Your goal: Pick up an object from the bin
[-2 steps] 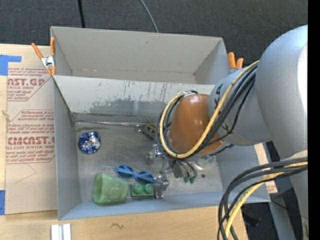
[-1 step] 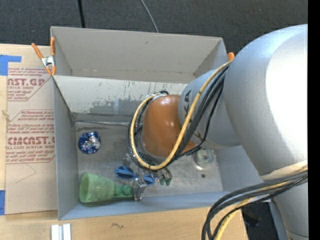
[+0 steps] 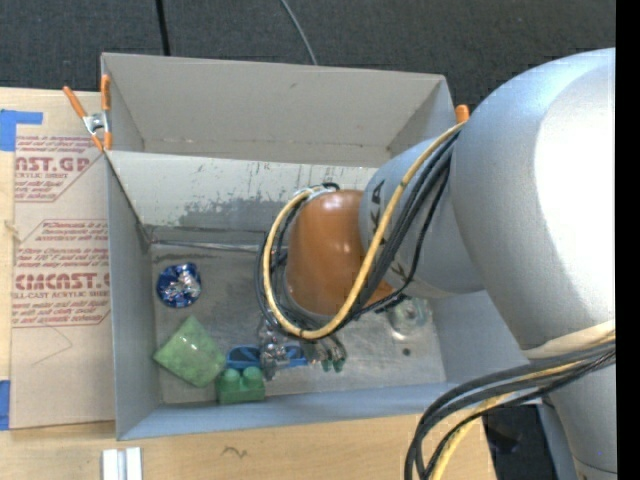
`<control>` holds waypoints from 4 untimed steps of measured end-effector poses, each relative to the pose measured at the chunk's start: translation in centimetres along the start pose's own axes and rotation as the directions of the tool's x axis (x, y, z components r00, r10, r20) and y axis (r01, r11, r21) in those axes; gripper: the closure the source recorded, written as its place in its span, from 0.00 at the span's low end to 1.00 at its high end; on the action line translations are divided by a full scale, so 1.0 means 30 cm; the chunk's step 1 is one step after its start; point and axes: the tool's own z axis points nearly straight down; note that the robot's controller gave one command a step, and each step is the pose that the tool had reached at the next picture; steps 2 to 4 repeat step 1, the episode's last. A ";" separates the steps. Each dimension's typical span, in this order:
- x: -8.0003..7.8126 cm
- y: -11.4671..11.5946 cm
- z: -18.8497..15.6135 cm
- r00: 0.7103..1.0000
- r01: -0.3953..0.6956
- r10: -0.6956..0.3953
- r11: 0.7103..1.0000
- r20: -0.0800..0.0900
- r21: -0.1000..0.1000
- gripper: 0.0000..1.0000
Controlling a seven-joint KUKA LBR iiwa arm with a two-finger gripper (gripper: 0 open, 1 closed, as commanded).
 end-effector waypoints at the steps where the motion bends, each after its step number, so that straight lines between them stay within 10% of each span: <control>1: 0.027 -0.046 -0.613 0.997 0.076 -0.076 0.997 0.014 0.001 1.00; 4: 0.027 -0.046 -0.613 0.997 0.076 -0.076 0.997 0.014 0.001 1.00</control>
Offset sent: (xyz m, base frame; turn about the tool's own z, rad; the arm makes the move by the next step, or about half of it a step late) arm -0.0069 -0.0153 0.1800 -0.0761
